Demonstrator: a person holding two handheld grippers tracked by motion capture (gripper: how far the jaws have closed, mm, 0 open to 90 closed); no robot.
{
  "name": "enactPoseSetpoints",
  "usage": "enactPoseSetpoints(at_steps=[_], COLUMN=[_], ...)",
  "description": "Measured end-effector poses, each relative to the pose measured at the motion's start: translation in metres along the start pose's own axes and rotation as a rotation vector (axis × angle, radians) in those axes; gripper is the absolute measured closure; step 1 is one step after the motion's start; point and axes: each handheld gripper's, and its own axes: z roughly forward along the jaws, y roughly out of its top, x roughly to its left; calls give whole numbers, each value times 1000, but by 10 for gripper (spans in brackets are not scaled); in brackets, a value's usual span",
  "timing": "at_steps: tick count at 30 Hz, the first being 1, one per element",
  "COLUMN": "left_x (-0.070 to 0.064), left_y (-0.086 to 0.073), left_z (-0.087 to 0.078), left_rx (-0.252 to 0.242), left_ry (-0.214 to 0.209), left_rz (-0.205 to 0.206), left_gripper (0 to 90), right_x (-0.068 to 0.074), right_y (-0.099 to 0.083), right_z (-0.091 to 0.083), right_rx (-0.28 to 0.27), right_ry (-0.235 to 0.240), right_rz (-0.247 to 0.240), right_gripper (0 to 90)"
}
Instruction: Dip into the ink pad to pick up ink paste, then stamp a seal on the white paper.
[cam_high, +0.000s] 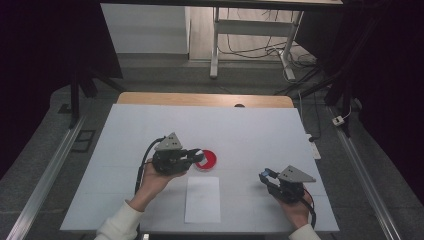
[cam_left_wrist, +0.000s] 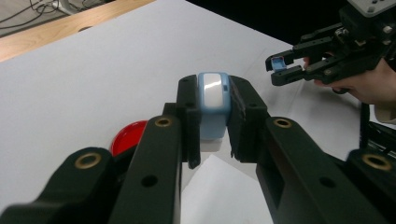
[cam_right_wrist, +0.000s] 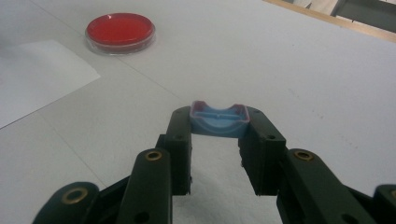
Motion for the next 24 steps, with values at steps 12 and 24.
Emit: enactPoseSetpoints(at_steps=[12, 24], left_x=[-3, -6], left_y=[-3, -7], left_z=[-1, 2], left_rx=[25, 43], left_ry=[-32, -41], left_rz=[1, 8], left_gripper=[752, 751], right_x=[0, -2], right_y=[0, -1], right_z=[0, 0], right_rx=[1, 5], right_ry=[-3, -5], right_rz=[5, 5], right_gripper=[649, 649])
